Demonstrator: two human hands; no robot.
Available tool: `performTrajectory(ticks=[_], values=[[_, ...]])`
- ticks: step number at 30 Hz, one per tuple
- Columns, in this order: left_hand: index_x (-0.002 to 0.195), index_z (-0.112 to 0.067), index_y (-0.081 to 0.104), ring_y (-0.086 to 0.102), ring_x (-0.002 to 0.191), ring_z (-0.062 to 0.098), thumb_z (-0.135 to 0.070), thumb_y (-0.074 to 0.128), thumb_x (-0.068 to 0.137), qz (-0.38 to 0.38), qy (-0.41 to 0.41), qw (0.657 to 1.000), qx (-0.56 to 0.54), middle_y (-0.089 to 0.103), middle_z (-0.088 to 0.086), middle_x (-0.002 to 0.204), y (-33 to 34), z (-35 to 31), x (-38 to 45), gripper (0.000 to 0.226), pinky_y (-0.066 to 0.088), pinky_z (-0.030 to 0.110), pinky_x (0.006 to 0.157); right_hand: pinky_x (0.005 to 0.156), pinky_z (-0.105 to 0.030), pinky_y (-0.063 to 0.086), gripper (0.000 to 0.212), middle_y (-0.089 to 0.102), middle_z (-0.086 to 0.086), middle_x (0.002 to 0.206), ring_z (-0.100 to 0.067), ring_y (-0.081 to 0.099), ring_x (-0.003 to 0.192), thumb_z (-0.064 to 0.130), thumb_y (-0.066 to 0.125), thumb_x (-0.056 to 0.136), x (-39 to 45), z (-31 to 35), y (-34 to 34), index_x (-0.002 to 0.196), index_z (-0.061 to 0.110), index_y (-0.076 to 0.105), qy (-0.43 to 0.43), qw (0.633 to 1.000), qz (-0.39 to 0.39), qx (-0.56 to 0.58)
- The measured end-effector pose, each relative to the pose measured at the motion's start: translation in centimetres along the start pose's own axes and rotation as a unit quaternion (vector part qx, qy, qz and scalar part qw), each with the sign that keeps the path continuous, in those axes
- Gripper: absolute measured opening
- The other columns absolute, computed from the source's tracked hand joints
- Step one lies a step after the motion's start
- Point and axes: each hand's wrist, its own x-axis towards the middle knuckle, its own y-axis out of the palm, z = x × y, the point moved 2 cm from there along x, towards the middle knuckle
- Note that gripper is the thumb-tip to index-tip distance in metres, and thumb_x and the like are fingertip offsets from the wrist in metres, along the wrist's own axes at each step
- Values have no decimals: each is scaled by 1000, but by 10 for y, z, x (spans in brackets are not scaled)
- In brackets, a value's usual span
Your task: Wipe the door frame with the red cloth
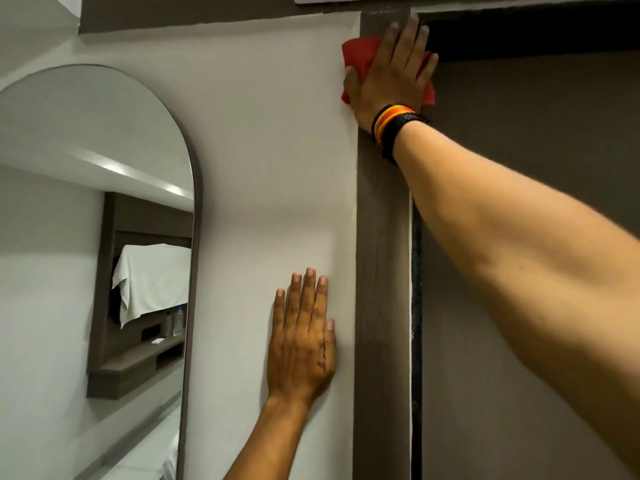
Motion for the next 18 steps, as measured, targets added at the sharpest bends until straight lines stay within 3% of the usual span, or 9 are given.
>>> performTrajectory(ticks=[4, 9, 14, 18], values=[[165, -14, 16, 8, 163, 27, -31, 28, 105, 5, 1, 1000, 2, 10, 7, 174, -2, -1, -2, 63, 7, 44, 133, 126, -60, 7, 86, 2, -22, 169, -40, 1, 157, 57, 29, 97, -84, -19, 13, 160, 4, 7, -14, 1000, -6, 20], [164, -13, 17, 10, 163, 27, -28, 32, 105, 6, 7, 1000, -12, 11, 8, 174, -4, -3, -1, 63, 13, 49, 132, 125, -61, 13, 89, 3, -22, 170, -40, 1, 158, 62, 34, 96, -278, -52, 43, 161, 6, 9, 11, 1000, -3, 19], [165, -14, 14, 4, 163, 25, -28, 32, 103, 22, -2, 1000, -1, 5, 7, 175, -4, -3, -2, 66, -1, 42, 134, 123, -64, 20, 96, 13, -22, 169, -45, 17, 155, 66, 45, 90, -479, -88, 78, 160, 7, 15, 70, 997, 25, 34], [165, -17, 17, -8, 163, 21, -32, 35, 102, 54, -2, 997, -51, -1, 5, 175, -14, -1, -2, 67, -13, 37, 132, 121, -62, 27, 95, 21, -16, 168, -45, 27, 152, 69, 44, 85, -556, -106, 89, 158, 12, 24, 111, 993, 6, 30]])
